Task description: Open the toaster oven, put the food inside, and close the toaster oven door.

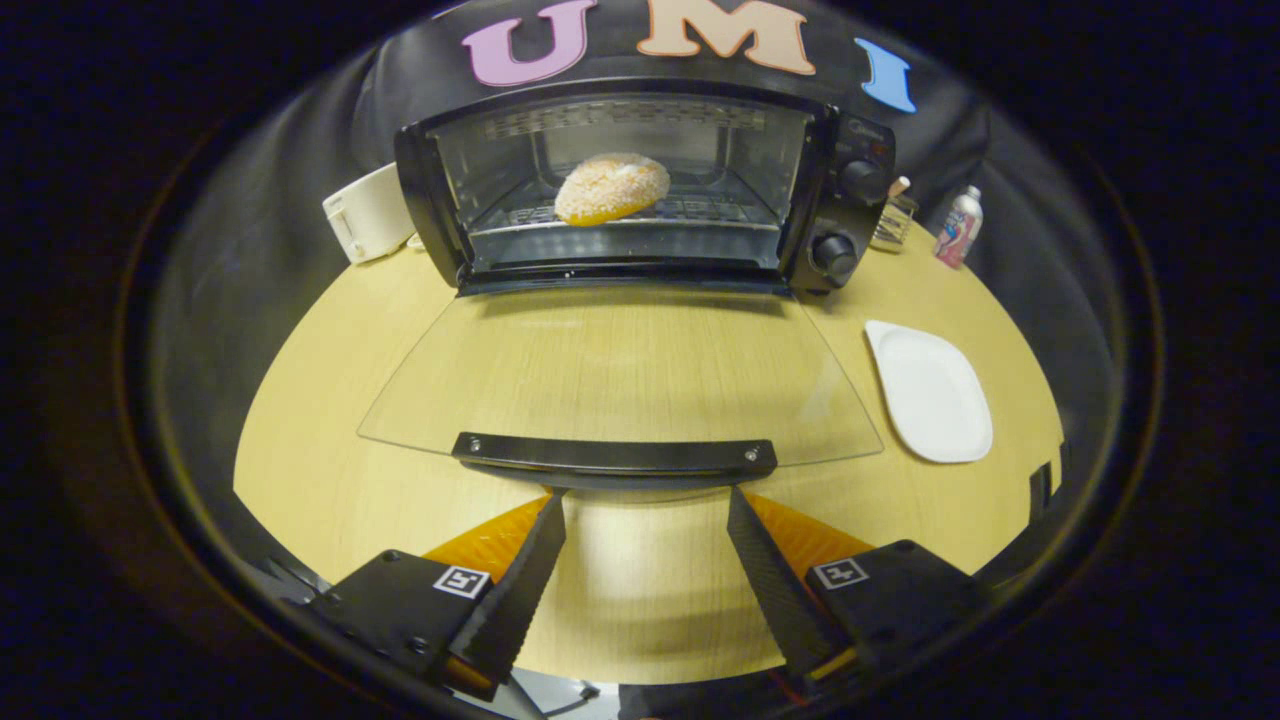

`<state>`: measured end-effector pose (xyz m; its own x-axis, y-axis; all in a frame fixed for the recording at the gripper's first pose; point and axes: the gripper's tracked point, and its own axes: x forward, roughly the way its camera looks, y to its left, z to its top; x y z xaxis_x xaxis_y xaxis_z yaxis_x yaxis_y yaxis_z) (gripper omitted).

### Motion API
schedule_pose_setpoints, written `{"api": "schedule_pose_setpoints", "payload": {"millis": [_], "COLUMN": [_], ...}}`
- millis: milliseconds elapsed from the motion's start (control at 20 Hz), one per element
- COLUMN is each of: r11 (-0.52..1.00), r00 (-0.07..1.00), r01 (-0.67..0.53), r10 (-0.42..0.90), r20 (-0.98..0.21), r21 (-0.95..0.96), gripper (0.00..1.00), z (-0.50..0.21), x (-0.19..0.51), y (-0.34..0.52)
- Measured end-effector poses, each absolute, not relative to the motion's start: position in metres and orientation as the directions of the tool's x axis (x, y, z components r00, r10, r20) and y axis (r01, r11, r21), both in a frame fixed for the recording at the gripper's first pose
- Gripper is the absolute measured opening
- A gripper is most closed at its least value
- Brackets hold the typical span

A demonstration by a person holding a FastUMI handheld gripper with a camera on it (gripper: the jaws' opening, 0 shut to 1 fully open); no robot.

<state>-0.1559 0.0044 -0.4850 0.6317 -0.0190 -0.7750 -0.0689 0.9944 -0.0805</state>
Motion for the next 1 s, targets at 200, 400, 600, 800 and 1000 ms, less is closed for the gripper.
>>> {"api": "schedule_pose_setpoints", "payload": {"millis": [200,400,600,800,1000], "r11": [0.993,0.996,0.998,0.999,0.998], "r00": [0.663,0.727,0.788,0.824,0.846], "r01": [-0.083,-0.085,-0.067,-0.052,-0.033], "r10": [-0.009,0.033,0.040,0.051,0.061], "r20": [-0.749,-0.686,-0.615,-0.564,-0.529], "r21": [-0.086,-0.042,-0.021,0.013,0.062], "gripper": [1.00,1.00,1.00,1.00,1.00], "z": [-0.467,-0.431,-0.392,-0.367,-0.352], "x": [-0.153,-0.141,-0.105,-0.071,-0.046], "y": [0.006,0.012,0.015,0.024,0.031]}}
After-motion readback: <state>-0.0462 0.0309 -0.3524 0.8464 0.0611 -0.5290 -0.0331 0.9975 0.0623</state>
